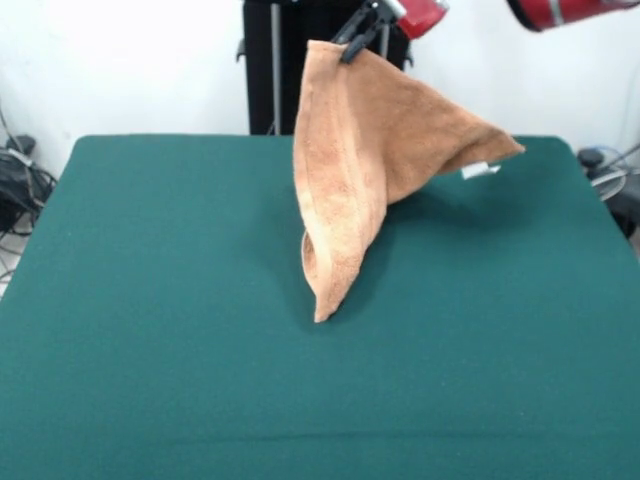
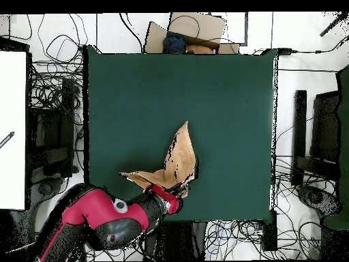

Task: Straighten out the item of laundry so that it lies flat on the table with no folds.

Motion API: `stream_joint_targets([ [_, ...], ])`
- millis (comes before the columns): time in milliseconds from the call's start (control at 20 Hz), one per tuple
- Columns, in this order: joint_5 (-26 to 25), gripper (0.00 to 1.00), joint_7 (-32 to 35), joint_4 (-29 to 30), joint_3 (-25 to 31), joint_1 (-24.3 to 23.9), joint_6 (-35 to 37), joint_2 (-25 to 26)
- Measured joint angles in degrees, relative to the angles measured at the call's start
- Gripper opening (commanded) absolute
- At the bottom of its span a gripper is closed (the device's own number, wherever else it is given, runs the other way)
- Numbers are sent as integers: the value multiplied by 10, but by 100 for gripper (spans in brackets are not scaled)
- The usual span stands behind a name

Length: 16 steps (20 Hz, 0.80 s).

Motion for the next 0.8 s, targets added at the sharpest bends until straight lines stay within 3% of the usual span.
stream_joint_targets([
  [400,-14,0,0,-11,80,30,66,-48],
  [800,-75,0,0,-40,229,74,206,-141],
])
